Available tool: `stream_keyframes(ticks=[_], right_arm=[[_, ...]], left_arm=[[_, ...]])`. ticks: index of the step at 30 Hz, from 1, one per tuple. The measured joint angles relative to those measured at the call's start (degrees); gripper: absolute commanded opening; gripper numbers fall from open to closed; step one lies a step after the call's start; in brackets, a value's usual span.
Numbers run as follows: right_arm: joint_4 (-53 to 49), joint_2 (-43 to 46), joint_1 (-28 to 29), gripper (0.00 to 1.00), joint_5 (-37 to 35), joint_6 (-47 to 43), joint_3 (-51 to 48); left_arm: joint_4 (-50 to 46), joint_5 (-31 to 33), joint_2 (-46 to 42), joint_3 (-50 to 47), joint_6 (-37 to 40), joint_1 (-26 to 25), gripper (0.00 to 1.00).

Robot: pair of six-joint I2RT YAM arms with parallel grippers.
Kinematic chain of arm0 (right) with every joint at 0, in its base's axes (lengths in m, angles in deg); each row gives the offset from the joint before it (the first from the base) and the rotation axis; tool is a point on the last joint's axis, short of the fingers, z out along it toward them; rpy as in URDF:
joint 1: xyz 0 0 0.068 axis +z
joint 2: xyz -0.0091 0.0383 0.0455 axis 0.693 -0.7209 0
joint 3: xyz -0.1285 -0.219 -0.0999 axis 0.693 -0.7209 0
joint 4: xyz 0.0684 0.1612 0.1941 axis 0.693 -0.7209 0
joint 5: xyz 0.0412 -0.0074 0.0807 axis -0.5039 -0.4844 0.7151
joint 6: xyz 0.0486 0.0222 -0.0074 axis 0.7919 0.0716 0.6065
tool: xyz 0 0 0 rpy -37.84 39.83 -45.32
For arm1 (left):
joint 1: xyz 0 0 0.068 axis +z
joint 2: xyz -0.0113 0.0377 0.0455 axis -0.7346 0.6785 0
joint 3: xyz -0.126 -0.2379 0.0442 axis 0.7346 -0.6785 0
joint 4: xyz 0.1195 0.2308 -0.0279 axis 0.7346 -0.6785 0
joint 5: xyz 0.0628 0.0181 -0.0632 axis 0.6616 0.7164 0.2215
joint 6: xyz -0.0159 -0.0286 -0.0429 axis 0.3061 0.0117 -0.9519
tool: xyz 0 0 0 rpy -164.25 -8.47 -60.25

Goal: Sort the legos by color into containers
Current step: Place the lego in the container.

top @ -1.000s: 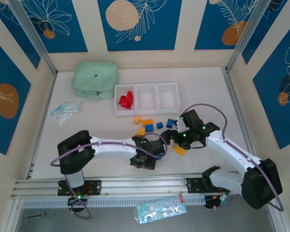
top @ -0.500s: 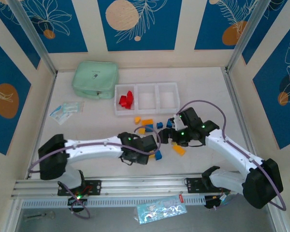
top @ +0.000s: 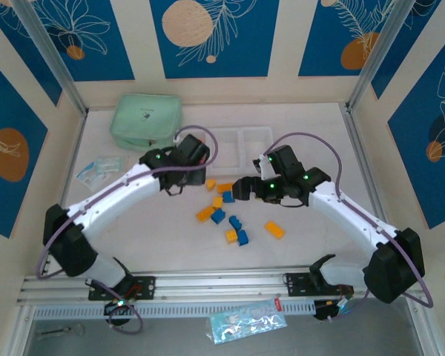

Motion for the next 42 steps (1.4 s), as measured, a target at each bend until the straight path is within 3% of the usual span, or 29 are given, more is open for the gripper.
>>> stream_keyframes(ticks=[13, 21, 25, 34, 42], right_arm=[[0.20, -2.91, -1.29, 0.99, -1.90, -1.25, 2.71], [0.04, -3.67, -2.60, 0.99, -1.88, -1.95, 2.71], [-0.02, -3.91, -2.97, 0.99, -1.84, -2.14, 2.89], [-1.49, -5.22, -2.93, 0.99, -1.95, -3.56, 4.20], [-4.59, -5.38, -0.66, 0.99, -6.05, -5.44, 6.36]], left_arm=[[4.44, -0.46, 30.56, 27.34, 9.18, 11.43, 0.53], [3.91, 0.02, 40.02, 35.45, 10.45, 15.21, 0.64], [3.30, -0.42, 40.48, 35.60, 10.45, 15.69, 0.75], [3.37, -3.76, 37.51, 34.69, 10.45, 15.67, 0.82], [9.14, -11.50, 17.00, 15.80, 9.77, 15.67, 0.87]])
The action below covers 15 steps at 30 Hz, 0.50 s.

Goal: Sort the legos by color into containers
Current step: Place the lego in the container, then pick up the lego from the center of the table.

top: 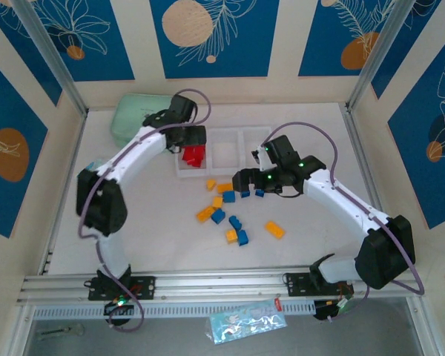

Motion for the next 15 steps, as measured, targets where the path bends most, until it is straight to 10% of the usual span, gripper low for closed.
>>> stream_keyframes(ticks=[15], right_arm=[[-3.10, -11.50, 7.15, 0.87, -8.96, -0.17, 7.21]], left_arm=[[10.03, -13.86, -30.27, -38.27, -4.44, -5.86, 0.99]])
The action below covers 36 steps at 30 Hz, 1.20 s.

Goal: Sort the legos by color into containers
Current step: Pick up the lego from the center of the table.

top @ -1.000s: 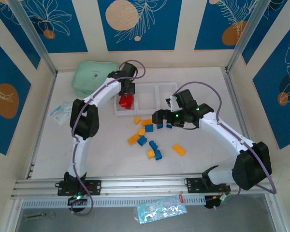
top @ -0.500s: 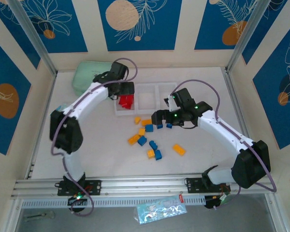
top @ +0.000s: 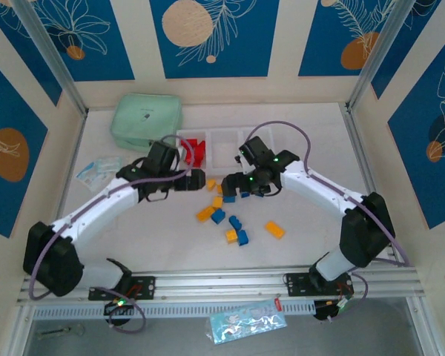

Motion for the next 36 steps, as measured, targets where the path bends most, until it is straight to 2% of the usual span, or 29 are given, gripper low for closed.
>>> stream_keyframes(ticks=[6, 12, 20, 36], right_arm=[[0.07, -5.57, 2.75, 0.77, -4.22, 1.81, 3.37], [0.22, -10.93, 4.85, 0.71, -6.64, 4.59, 3.69], [2.25, -14.73, 5.05, 0.63, -7.91, 8.50, 3.69], [4.13, -18.93, 4.15, 0.54, -9.49, 10.93, 5.11]], left_arm=[[2.69, -0.66, -8.07, -9.46, -3.19, -3.65, 0.99], [4.81, -0.55, -12.24, -15.91, -7.72, -4.09, 0.99], [6.95, 0.02, -12.55, -16.87, -10.64, -4.09, 0.99], [7.32, 0.94, -11.52, -17.00, -12.11, -4.09, 0.99]])
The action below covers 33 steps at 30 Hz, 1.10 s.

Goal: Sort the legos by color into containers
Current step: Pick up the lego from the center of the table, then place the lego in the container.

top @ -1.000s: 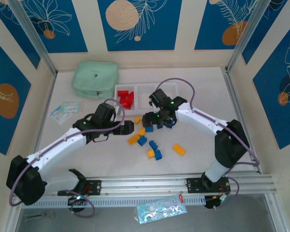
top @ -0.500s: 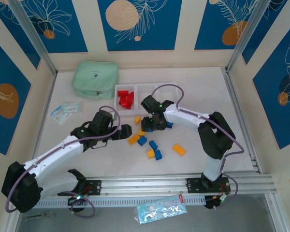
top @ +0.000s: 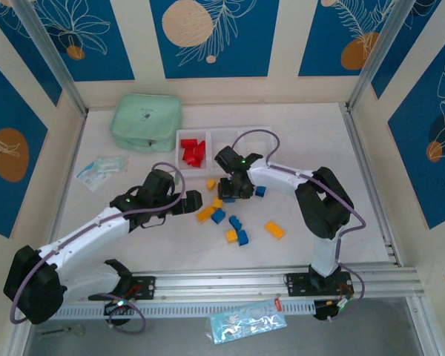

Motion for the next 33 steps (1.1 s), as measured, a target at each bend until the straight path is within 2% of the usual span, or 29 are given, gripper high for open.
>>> stream_keyframes(ticks=[7, 16, 28, 33], right_arm=[[0.57, -1.60, 0.02, 0.52, -0.11, 0.13, 1.25], [0.83, -2.12, 0.02, 0.39, -0.92, -0.48, 2.10], [-0.46, 6.54, -0.52, 0.38, -2.47, -1.90, 1.46], [-1.27, 7.39, -2.64, 0.38, -1.66, -3.67, 5.33]], left_arm=[[-0.22, 0.20, 0.17, 0.15, 0.02, 0.00, 0.99], [-2.19, 0.66, 0.04, 1.40, 0.24, 0.00, 0.99], [-3.04, 0.92, 0.07, 5.09, 1.46, 0.02, 0.99], [-2.95, 1.55, 0.92, 7.02, 2.43, 0.42, 0.99]])
